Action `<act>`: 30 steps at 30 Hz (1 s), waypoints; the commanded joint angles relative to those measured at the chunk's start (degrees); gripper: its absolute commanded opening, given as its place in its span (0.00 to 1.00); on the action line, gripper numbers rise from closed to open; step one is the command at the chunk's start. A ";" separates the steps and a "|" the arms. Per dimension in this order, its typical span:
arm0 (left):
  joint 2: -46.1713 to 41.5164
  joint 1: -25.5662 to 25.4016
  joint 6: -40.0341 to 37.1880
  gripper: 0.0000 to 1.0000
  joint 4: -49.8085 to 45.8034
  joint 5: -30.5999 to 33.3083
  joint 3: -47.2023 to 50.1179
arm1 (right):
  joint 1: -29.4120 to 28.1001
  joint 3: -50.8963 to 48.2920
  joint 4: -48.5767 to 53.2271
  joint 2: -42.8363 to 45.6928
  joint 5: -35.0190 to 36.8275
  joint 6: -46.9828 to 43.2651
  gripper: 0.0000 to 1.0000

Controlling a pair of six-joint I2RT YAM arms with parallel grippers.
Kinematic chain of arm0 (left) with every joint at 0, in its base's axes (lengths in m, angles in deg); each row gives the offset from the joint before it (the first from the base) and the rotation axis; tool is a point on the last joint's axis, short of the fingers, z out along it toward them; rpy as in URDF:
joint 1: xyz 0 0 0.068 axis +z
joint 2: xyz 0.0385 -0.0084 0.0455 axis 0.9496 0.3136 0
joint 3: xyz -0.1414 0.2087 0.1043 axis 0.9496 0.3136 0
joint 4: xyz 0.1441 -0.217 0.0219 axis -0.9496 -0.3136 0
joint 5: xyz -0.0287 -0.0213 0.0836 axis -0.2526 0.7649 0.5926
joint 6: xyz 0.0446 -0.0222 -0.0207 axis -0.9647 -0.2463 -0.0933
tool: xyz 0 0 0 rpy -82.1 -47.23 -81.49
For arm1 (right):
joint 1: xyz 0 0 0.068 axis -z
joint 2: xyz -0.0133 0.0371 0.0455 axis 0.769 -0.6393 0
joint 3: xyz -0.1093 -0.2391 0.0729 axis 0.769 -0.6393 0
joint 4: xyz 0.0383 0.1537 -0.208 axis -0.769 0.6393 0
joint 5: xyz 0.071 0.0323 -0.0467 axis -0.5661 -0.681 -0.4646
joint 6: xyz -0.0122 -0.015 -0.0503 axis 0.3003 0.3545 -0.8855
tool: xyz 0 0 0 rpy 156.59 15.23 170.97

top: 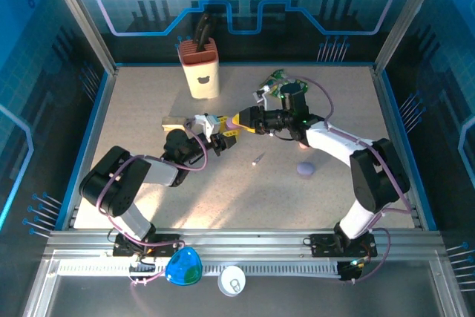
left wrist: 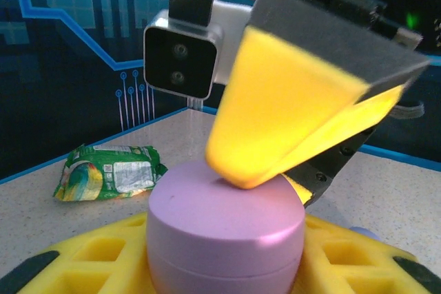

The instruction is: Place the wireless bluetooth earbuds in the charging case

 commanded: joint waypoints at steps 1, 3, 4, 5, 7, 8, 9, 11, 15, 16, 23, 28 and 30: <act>-1.07 -0.40 0.98 0.42 2.47 -1.41 -1.88 | 0.95 -1.09 -8.09 -1.03 -2.71 5.50 0.49; -0.64 -0.40 0.68 0.42 2.48 -1.26 -1.94 | 1.09 -1.46 -9.31 -1.07 -2.84 6.59 0.42; -0.48 -0.40 0.49 0.42 2.43 -1.24 -2.01 | 1.22 -1.60 -9.55 -1.13 -2.80 6.79 0.38; -0.22 -0.40 0.32 0.42 2.46 -1.18 -2.09 | 1.30 -1.78 -9.62 -1.05 -2.68 6.91 0.35; 0.13 -0.36 -0.12 0.42 2.47 -1.16 -2.09 | 1.53 -2.02 -9.50 -1.05 -2.41 6.99 0.29; 0.33 -0.40 -0.35 0.43 2.42 -1.14 -2.22 | 1.63 -2.14 -9.59 -1.04 -2.21 7.23 0.25; 0.56 -0.40 -0.64 0.44 2.47 -0.90 -2.19 | 1.79 -2.15 -9.79 -1.07 -2.17 7.48 0.23; 1.17 -0.36 -1.26 0.49 2.47 -0.57 -2.34 | 1.92 -2.19 -10.44 -1.34 -2.11 7.99 0.21; 1.87 -0.39 -1.98 0.59 2.47 -0.40 -2.37 | 2.43 -2.03 -10.74 -1.96 -1.73 8.27 0.20; 1.85 -0.36 -2.06 0.63 2.42 -0.42 -2.30 | 2.68 -2.05 -10.55 -2.05 -1.43 8.16 0.20; -0.47 -0.08 -5.05 0.97 0.22 -0.52 0.03 | 4.43 -0.52 2.14 -3.11 4.52 -0.71 0.19; -4.60 0.18 -6.68 0.99 -3.76 0.30 2.74 | 3.93 3.45 10.21 -7.26 9.96 -8.30 0.20; -6.25 0.12 -6.90 0.99 -5.34 0.51 3.47 | 3.16 6.07 12.48 -9.53 12.20 -10.58 0.20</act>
